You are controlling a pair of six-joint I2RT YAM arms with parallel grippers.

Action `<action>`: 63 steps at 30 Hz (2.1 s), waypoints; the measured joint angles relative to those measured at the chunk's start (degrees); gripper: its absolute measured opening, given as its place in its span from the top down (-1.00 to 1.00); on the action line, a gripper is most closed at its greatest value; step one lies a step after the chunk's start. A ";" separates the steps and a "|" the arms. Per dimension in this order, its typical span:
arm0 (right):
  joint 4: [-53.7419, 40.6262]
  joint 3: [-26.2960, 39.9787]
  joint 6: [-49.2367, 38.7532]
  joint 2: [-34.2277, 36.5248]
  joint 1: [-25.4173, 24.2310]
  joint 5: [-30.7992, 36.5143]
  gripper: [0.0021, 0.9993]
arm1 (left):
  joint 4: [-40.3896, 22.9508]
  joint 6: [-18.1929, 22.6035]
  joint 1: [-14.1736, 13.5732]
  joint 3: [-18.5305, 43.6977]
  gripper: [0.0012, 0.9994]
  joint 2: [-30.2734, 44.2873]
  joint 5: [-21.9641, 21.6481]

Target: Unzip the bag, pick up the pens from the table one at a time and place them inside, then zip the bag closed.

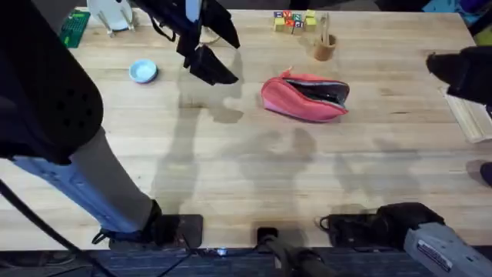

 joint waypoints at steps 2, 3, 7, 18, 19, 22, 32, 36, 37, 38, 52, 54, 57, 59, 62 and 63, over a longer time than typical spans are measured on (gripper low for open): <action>-0.33 0.00 0.01 0.00 0.00 0.00 -0.99 | 0.02 0.00 0.00 0.00 -0.99 0.00 0.00; -0.45 0.00 0.01 0.00 0.00 -0.01 -0.99 | 0.00 0.00 0.00 0.00 -0.99 0.00 0.00; 1.89 0.00 1.20 0.00 0.00 -1.52 -0.99 | 0.00 0.00 0.00 0.00 -0.99 0.00 0.00; 5.51 0.02 16.34 6.27 0.00 -4.38 -0.99 | 0.00 0.00 0.00 0.00 -0.99 0.00 0.00; 5.70 0.01 18.62 7.51 0.00 -4.52 -0.99 | 0.00 0.00 0.00 0.00 -0.99 0.00 0.00; 6.18 0.00 23.76 11.08 0.00 -4.58 -0.99 | 0.00 0.00 0.00 0.00 -0.99 0.00 0.00; 7.70 0.00 32.75 22.57 0.49 -6.46 -0.99 | 0.00 0.00 0.00 0.00 -0.99 0.00 0.00; 8.41 0.00 34.62 26.08 1.14 -7.14 -0.99 | 0.00 0.00 0.00 0.00 -0.99 0.00 0.00; 8.78 0.00 34.88 26.74 1.32 -7.22 -0.99 | 0.02 0.00 0.00 0.00 -0.99 0.00 0.00; 9.30 0.00 35.21 27.47 1.62 -7.35 -0.99 | 0.00 0.00 0.00 0.00 -0.99 0.00 0.00; 14.51 0.00 37.09 32.91 6.19 -7.72 -0.99 | 0.00 0.00 0.00 0.00 -0.99 0.00 0.00; 14.52 0.00 37.40 33.16 6.19 -7.72 -0.99 | 0.00 0.00 0.00 0.00 -0.99 0.00 0.00; 14.59 0.00 37.82 33.29 6.19 -7.74 -0.99 | 0.00 0.00 0.00 0.00 -0.99 0.00 0.00; 14.61 0.00 37.89 33.29 6.19 -7.74 -0.99 | 0.00 0.00 0.00 0.00 -0.99 0.00 0.00; 14.63 0.00 38.04 33.29 6.19 -7.74 -0.99 | 0.00 0.00 0.00 0.00 -0.99 0.00 0.00; 14.63 0.00 38.07 33.29 6.19 -7.74 -0.99 | 0.00 0.00 0.00 0.00 -0.99 0.00 0.00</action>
